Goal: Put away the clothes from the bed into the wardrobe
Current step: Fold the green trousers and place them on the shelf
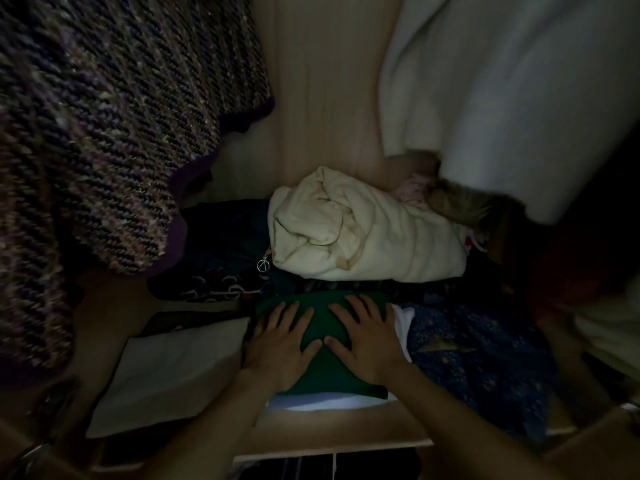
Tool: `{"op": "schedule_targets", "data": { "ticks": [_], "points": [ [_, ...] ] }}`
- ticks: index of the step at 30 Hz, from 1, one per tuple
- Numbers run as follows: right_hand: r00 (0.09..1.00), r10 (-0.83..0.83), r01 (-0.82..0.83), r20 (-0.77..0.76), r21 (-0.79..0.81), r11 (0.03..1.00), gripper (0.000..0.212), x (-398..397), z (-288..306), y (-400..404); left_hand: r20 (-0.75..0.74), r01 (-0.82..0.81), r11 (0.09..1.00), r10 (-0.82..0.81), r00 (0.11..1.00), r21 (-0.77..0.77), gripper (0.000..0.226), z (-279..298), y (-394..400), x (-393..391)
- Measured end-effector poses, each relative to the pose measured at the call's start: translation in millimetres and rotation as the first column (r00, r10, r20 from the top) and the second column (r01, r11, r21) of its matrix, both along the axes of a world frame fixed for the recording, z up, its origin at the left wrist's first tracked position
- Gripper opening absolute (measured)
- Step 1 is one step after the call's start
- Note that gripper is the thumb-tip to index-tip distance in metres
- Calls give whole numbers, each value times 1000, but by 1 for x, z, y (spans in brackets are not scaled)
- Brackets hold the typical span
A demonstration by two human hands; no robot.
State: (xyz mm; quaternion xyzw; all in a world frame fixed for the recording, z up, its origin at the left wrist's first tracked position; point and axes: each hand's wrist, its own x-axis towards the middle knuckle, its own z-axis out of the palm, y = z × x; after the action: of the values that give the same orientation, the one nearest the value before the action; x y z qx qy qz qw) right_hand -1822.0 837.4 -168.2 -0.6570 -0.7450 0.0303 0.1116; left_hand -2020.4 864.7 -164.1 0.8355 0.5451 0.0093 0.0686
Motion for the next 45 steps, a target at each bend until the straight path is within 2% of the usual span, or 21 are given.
{"op": "schedule_targets", "data": {
  "ticks": [1,3,5,9,14,20,24,26,28,32,33,37,40,45],
  "points": [
    [1000,4,-4,7,4,1000,88,0,3,-2,-39,-5,1000,4,999,-20,105,7,-1,3],
    [999,-8,8,39,3,1000,99,0,11,-5,-115,-25,998,19,993,-50,82,24,-5,8],
    [998,-28,28,48,1,1000,106,-5,25,-12,-115,-27,999,22,993,-43,70,38,-13,9],
    [999,-51,52,-18,17,999,106,-12,50,-43,-13,-25,1000,25,1000,-16,67,50,-41,-4],
    [998,-56,55,16,75,996,82,-17,64,-98,65,-5,1000,5,998,-12,65,50,-79,-21],
    [993,-86,80,79,73,994,76,-15,69,-164,194,13,1000,-14,981,5,61,53,-131,-21],
    [996,-74,68,49,107,992,82,-4,77,-200,194,25,997,-40,980,79,60,67,-170,-12],
    [997,-54,48,46,125,991,78,2,81,-215,154,28,990,-49,987,138,62,74,-191,-9],
    [998,-39,32,44,159,987,72,7,83,-233,135,9,985,-32,990,173,71,81,-215,-5],
    [1000,-2,3,-7,151,989,73,19,77,-283,131,-36,981,11,991,190,87,88,-269,8],
    [1000,12,-8,-28,148,989,73,24,71,-296,118,-47,982,26,993,181,86,87,-284,13],
    [991,61,-48,-115,113,992,69,44,52,-344,108,-39,987,22,994,158,55,80,-341,32],
    [990,35,-25,-136,77,997,71,52,48,-383,59,16,978,-28,998,207,52,75,-381,40],
    [993,-28,32,-113,33,999,67,53,53,-438,87,39,975,-59,994,218,51,79,-422,41]
  ]
}}
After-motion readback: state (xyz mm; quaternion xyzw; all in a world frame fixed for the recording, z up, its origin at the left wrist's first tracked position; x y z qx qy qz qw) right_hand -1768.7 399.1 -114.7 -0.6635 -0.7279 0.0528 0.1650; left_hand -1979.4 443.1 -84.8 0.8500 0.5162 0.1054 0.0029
